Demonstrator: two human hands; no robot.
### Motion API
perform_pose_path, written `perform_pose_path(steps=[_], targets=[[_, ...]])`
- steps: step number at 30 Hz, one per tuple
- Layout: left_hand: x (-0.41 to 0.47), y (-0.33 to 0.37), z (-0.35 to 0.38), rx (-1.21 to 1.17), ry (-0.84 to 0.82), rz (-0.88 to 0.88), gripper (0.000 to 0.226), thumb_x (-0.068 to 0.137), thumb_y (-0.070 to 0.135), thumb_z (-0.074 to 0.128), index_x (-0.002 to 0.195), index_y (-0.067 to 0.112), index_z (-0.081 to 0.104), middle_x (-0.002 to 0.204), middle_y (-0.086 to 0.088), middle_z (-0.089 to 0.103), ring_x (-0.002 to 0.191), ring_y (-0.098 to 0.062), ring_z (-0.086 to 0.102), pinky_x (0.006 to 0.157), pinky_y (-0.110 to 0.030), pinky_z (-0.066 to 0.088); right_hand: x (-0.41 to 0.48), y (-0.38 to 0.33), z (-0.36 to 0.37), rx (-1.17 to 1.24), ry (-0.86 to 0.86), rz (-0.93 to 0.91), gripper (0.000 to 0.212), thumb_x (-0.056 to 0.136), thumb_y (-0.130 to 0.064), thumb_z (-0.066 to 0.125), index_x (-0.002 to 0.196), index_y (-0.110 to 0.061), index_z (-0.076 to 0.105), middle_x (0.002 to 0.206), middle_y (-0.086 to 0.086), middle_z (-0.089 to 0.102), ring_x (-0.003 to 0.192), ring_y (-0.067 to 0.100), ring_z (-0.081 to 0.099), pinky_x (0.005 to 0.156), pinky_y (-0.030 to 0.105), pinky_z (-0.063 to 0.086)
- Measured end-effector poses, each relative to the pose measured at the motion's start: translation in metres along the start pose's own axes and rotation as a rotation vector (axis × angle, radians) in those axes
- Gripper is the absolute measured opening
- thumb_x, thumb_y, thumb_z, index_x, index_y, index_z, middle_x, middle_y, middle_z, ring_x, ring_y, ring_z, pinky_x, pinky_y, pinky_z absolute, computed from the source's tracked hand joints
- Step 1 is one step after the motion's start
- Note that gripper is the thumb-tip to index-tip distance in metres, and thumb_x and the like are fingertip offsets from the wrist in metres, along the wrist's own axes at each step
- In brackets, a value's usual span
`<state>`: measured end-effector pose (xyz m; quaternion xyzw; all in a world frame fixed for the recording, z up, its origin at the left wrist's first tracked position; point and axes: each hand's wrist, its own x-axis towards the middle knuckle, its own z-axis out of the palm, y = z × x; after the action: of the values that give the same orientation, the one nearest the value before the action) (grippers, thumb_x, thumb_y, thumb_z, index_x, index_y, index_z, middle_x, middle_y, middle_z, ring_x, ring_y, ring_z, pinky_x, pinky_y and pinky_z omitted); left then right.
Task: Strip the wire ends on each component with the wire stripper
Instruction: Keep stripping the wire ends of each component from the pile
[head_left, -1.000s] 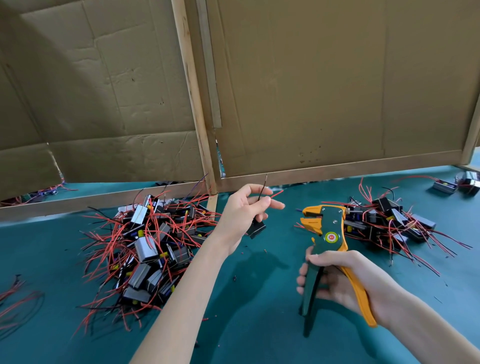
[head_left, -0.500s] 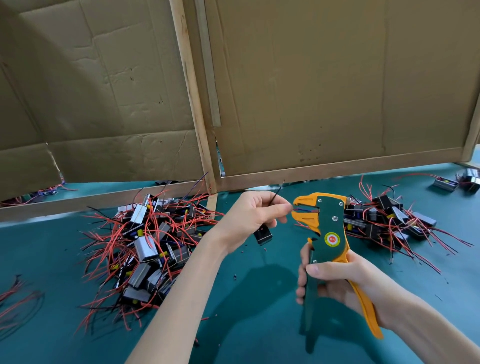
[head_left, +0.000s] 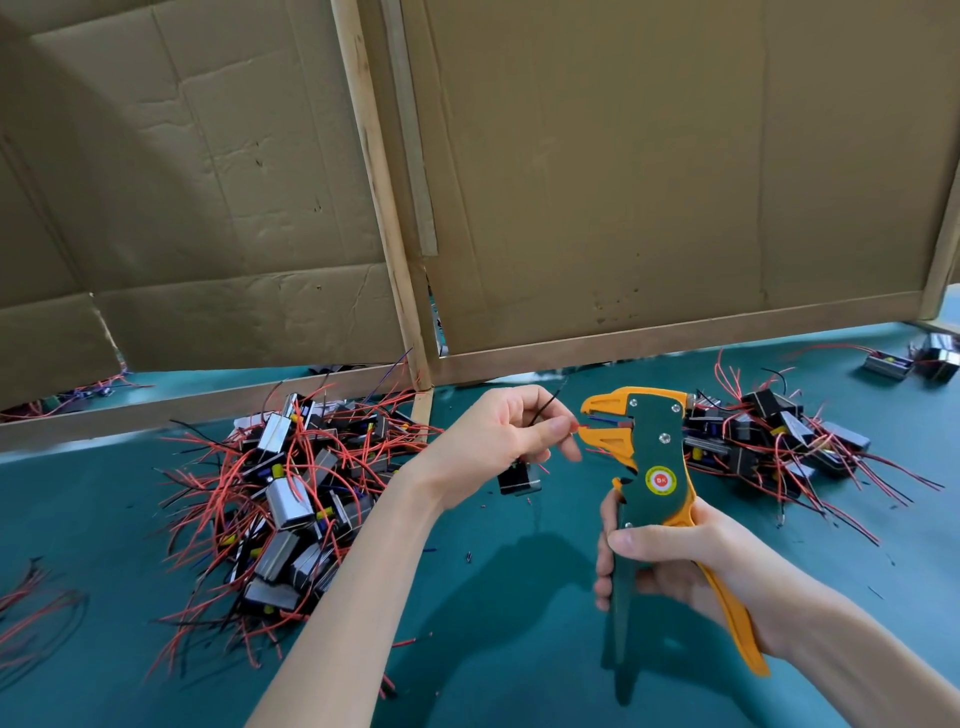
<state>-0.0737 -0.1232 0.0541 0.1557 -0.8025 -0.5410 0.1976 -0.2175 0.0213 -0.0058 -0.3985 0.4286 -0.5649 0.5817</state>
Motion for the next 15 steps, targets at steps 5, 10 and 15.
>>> perform_pose_path(steps=[5,10,15], targets=[[-0.0021,0.0028,-0.0018,0.069,-0.003,0.016,0.010,0.098,0.016,0.054,0.089,0.012,0.057,0.077,0.005,0.073,0.069,-0.019,0.045,0.065,-0.017,0.043,0.0000,0.0009,-0.0014,-0.042,0.002,0.004,0.024,0.059,-0.013,0.083,0.075,-0.006,0.067,0.073,0.027,0.059,0.068,0.040,0.063,0.068,0.048,0.055],[-0.0032,0.0050,-0.0056,0.114,-0.031,0.016,0.011,0.097,0.017,0.054,0.087,0.015,0.058,0.079,0.006,0.074,0.072,-0.010,0.056,0.068,-0.014,0.043,-0.0025,0.0022,-0.0039,-0.097,-0.003,0.016,0.041,0.054,-0.024,0.095,0.077,-0.007,0.066,0.072,0.025,0.060,0.068,0.039,0.064,0.068,0.046,0.055],[-0.0041,0.0072,-0.0054,0.125,-0.046,0.016,0.010,0.097,0.017,0.054,0.088,0.014,0.058,0.080,0.005,0.074,0.073,0.000,0.061,0.070,-0.013,0.044,-0.0072,0.0000,0.0014,-0.149,0.053,0.037,0.048,0.047,-0.035,0.096,0.071,-0.010,0.064,0.065,0.021,0.057,0.056,0.033,0.060,0.059,0.040,0.054]])
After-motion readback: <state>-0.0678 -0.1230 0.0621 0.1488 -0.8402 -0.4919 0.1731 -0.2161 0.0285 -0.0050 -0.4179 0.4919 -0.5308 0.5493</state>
